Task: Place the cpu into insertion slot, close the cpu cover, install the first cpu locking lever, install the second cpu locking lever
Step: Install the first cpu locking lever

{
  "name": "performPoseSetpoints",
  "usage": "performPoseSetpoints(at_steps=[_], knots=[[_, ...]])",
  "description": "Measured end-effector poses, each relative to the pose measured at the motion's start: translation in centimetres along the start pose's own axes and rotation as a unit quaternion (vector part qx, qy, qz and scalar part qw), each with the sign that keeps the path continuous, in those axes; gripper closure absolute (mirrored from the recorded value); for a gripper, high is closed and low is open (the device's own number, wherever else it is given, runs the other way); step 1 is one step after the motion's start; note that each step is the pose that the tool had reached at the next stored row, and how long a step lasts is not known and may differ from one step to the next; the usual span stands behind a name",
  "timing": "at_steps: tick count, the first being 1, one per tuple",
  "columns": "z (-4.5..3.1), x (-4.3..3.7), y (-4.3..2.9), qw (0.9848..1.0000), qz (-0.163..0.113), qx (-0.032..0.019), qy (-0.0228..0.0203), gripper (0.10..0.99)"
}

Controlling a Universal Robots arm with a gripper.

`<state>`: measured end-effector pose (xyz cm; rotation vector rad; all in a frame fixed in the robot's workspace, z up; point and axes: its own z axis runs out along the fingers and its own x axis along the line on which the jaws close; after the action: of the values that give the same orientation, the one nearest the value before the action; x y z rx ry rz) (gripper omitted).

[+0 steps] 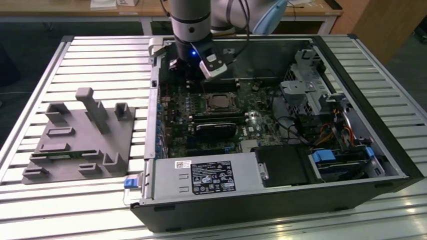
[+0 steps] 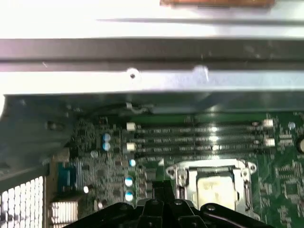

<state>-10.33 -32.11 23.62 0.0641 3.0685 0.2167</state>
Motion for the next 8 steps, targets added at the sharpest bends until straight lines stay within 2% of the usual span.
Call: performPoseSetpoints(at_steps=[1, 2, 4, 5, 8], knots=[[0.00, 0.10, 0.00, 1.0000, 0.000, -0.0074, 0.0001, 0.980], [-0.01, 0.21, 0.00, 0.9999, 0.001, -0.0116, 0.0001, 0.980], [-0.03, 0.39, -0.01, 0.9999, 0.001, -0.0162, -0.0001, 0.980], [-0.03, 0.42, -0.02, 0.9998, 0.001, -0.0209, 0.0000, 0.980], [-0.03, 0.44, -0.02, 0.9991, 0.002, -0.0422, 0.0008, 0.980]])
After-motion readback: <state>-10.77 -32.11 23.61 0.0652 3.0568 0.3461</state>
